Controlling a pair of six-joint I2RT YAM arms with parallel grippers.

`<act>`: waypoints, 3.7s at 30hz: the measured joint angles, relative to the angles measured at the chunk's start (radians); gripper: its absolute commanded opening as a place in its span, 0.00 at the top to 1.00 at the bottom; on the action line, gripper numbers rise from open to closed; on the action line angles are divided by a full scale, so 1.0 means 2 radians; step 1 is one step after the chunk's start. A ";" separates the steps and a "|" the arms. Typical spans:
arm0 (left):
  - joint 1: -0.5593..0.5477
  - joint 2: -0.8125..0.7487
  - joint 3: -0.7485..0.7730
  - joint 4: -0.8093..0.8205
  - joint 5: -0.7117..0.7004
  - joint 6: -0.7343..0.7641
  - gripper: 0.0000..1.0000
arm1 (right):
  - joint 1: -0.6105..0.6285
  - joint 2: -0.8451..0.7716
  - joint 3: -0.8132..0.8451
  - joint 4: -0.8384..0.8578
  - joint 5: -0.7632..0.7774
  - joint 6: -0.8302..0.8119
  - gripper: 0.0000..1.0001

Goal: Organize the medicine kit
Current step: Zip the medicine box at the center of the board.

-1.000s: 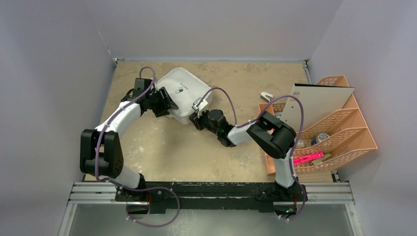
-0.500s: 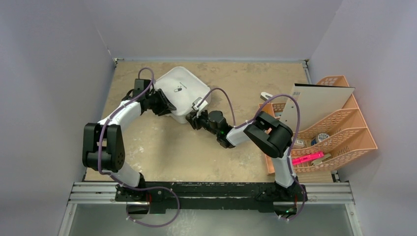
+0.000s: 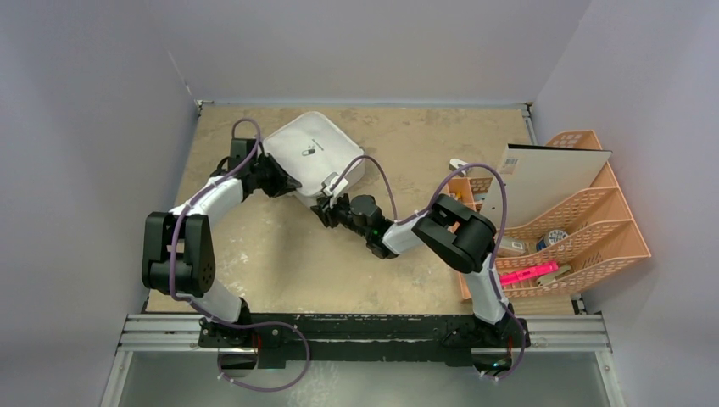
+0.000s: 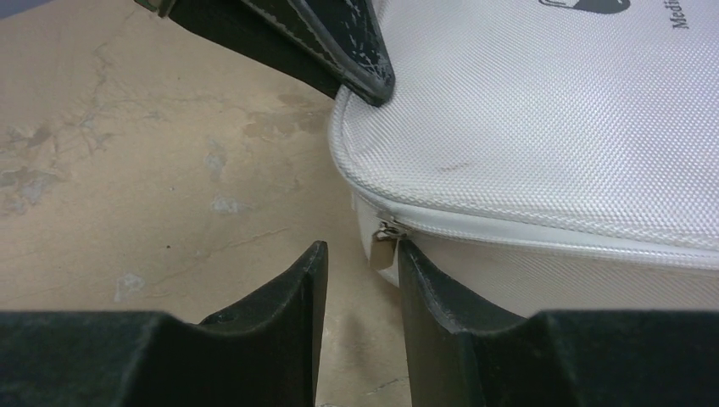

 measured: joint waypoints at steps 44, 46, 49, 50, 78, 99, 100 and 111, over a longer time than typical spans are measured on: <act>-0.014 -0.020 -0.046 0.063 0.021 -0.152 1.00 | 0.023 -0.085 -0.033 -0.057 0.135 0.035 0.54; -0.015 -0.020 -0.046 0.063 0.020 -0.154 1.00 | 0.023 -0.078 -0.026 -0.057 0.138 0.025 0.56; -0.015 -0.020 -0.046 0.063 0.020 -0.155 1.00 | 0.023 -0.066 -0.018 -0.061 0.143 0.012 0.59; -0.015 -0.020 -0.046 0.063 0.020 -0.155 1.00 | 0.023 -0.063 -0.016 -0.061 0.143 0.010 0.60; -0.037 -0.021 -0.046 0.064 -0.027 -0.186 1.00 | 0.006 -0.049 -0.003 -0.082 0.054 -0.040 1.00; -0.050 -0.029 -0.021 0.025 -0.043 -0.118 1.00 | -0.014 -0.074 0.002 -0.135 0.060 -0.012 1.00; -0.051 -0.029 -0.019 0.023 -0.045 -0.111 1.00 | -0.016 -0.076 0.000 -0.135 0.058 -0.011 1.00; -0.049 -0.038 -0.017 -0.026 -0.072 -0.047 1.00 | -0.067 -0.103 -0.010 -0.180 0.087 -0.019 1.00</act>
